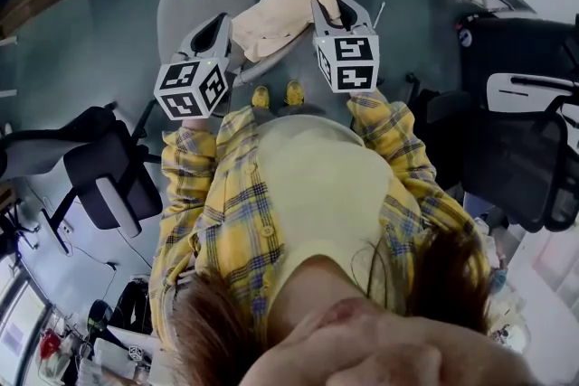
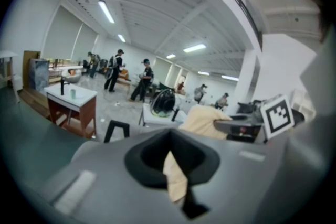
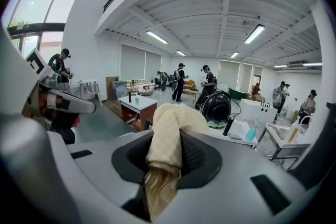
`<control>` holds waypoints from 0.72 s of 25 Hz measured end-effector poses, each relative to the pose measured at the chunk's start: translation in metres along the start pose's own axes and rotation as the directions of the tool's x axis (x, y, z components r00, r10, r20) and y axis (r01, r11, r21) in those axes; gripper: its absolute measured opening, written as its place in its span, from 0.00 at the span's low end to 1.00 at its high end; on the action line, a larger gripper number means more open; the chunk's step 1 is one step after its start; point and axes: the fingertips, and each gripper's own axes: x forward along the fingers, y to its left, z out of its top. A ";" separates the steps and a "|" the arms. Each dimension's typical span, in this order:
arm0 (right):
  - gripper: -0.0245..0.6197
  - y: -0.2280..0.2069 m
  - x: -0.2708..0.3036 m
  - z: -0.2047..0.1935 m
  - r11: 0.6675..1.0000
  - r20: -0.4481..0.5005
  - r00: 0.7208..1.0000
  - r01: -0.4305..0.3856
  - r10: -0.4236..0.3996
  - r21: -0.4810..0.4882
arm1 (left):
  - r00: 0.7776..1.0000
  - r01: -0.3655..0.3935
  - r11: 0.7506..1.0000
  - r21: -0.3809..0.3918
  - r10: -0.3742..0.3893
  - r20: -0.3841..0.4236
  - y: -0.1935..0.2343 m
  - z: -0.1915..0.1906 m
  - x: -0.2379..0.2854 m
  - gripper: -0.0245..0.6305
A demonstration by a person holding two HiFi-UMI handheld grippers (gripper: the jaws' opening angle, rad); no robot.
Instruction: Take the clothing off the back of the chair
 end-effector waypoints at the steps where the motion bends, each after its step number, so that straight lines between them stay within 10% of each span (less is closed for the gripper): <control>1: 0.19 -0.001 -0.001 0.002 1.000 0.005 1.000 -0.004 0.004 0.005 | 1.000 0.001 1.000 -0.002 -0.001 0.005 -0.001 0.002 -0.001 0.04; 18: 0.19 0.011 -0.019 0.084 0.991 0.180 0.975 -0.133 0.129 0.005 | 0.996 -0.054 0.997 0.052 0.050 0.077 0.002 0.038 -0.016 0.04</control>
